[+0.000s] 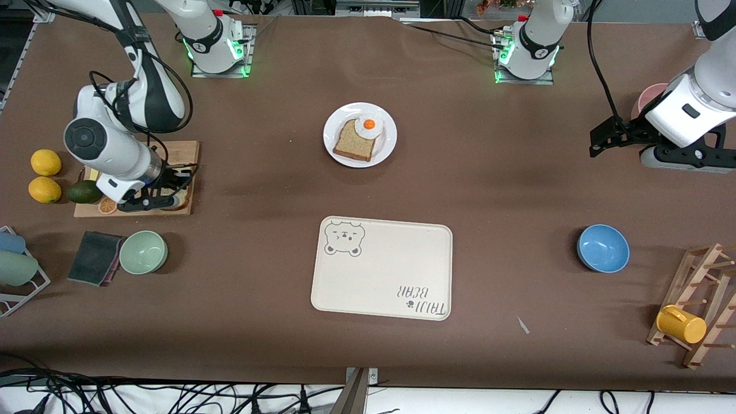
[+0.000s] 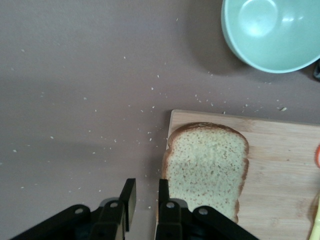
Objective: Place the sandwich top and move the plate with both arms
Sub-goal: 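Reach the right gripper down to the bread slice on the cutting board, then close the right gripper on the bread slice edge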
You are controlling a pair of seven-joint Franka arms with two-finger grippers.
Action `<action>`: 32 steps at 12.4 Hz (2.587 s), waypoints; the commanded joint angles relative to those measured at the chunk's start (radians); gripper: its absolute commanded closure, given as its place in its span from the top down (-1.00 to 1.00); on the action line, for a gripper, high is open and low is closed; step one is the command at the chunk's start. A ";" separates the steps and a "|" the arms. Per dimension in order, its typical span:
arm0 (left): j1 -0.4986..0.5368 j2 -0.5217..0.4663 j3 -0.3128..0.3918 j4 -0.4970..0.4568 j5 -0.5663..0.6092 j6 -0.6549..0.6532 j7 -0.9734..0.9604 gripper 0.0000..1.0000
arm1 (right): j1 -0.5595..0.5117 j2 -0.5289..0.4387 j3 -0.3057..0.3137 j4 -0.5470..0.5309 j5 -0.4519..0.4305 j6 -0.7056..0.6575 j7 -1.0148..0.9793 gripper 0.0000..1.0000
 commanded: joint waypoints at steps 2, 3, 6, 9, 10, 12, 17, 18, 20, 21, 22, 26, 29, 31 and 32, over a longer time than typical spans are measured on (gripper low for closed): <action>-0.003 0.008 0.005 0.018 -0.013 -0.013 0.007 1.00 | 0.006 0.020 0.000 -0.041 -0.073 0.054 0.060 -0.41; -0.003 0.008 0.005 0.020 -0.013 -0.013 0.007 1.00 | 0.006 0.024 0.000 -0.055 -0.076 0.076 0.060 -0.40; -0.003 0.008 0.005 0.020 -0.012 -0.013 0.007 1.00 | 0.006 0.047 0.000 -0.075 -0.088 0.121 0.062 -0.39; -0.004 0.008 0.005 0.021 -0.013 -0.013 0.006 1.00 | 0.006 0.053 -0.002 -0.095 -0.126 0.146 0.062 -0.38; -0.006 0.008 0.004 0.020 -0.013 -0.013 0.001 1.00 | 0.006 0.054 -0.003 -0.097 -0.134 0.146 0.062 -0.38; -0.004 0.008 0.005 0.021 -0.013 -0.019 0.000 1.00 | 0.005 0.056 -0.005 -0.097 -0.151 0.147 0.062 -0.32; -0.001 0.008 0.004 0.020 -0.013 -0.021 0.007 1.00 | 0.003 0.074 -0.013 -0.115 -0.166 0.190 0.062 -0.28; 0.001 0.008 0.004 0.021 -0.013 -0.021 0.007 1.00 | 0.003 0.077 -0.013 -0.120 -0.169 0.198 0.062 -0.25; -0.001 0.008 0.004 0.020 -0.013 -0.021 0.007 1.00 | 0.002 0.082 -0.026 -0.130 -0.185 0.218 0.062 -0.25; -0.001 0.008 0.004 0.020 -0.013 -0.021 0.007 1.00 | 0.002 0.083 -0.028 -0.141 -0.188 0.236 0.060 -0.25; -0.001 0.008 0.004 0.020 -0.013 -0.021 0.007 1.00 | 0.002 0.089 -0.039 -0.149 -0.191 0.251 0.060 -0.25; -0.001 0.008 0.004 0.020 -0.013 -0.021 0.007 1.00 | 0.002 0.097 -0.051 -0.149 -0.209 0.258 0.060 -0.84; -0.001 0.008 0.004 0.020 -0.013 -0.021 0.009 1.00 | 0.003 0.102 -0.049 -0.147 -0.209 0.258 0.059 -1.00; -0.001 0.008 0.005 0.020 -0.013 -0.021 0.009 1.00 | 0.003 0.096 -0.048 -0.138 -0.208 0.252 0.057 -1.00; -0.001 0.008 0.004 0.020 -0.013 -0.021 0.009 1.00 | 0.003 0.091 -0.046 -0.134 -0.208 0.250 0.056 -1.00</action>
